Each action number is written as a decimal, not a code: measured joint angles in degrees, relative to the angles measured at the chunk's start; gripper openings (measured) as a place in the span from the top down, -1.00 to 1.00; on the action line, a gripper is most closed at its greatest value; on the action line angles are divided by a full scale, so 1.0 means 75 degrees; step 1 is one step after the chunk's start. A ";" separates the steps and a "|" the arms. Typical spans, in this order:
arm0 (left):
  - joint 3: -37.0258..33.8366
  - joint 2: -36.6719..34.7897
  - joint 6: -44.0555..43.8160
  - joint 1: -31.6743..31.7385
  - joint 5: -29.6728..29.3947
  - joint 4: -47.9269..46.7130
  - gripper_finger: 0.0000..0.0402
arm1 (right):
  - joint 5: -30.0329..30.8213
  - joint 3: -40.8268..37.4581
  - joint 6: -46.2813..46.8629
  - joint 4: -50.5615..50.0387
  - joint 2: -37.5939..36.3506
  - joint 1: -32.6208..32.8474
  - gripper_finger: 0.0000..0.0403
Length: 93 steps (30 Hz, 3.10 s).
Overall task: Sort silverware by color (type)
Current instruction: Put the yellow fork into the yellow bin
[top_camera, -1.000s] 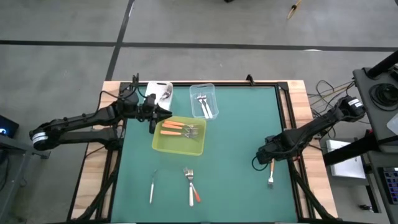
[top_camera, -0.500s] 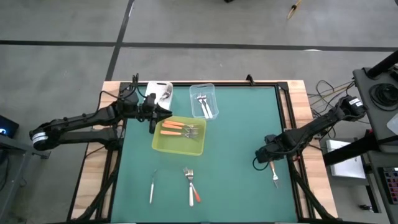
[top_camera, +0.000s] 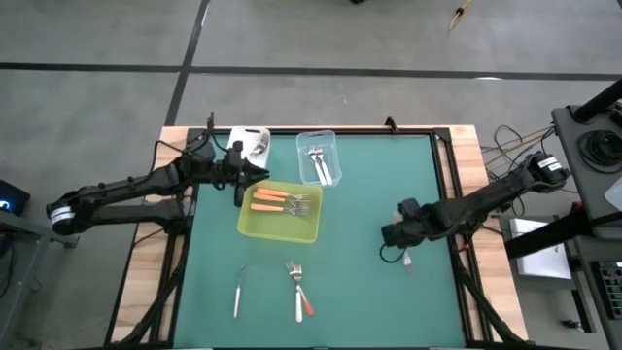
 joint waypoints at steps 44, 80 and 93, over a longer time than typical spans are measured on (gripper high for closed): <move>0.0987 -0.1847 0.2209 0.0704 -0.1783 -0.0556 0.80 | 0.0071 0.7872 -1.1981 0.4666 0.5275 -0.3016 0.76; 0.0984 -0.1996 0.2352 0.0702 -0.1781 -0.0696 0.80 | -0.1889 1.3005 -1.2206 -0.0118 0.9396 -0.3052 0.74; 0.0984 -0.1982 0.2384 0.0702 -0.1780 -0.0699 0.80 | -0.2067 1.2964 -1.2369 -0.0018 0.9671 -0.3054 0.74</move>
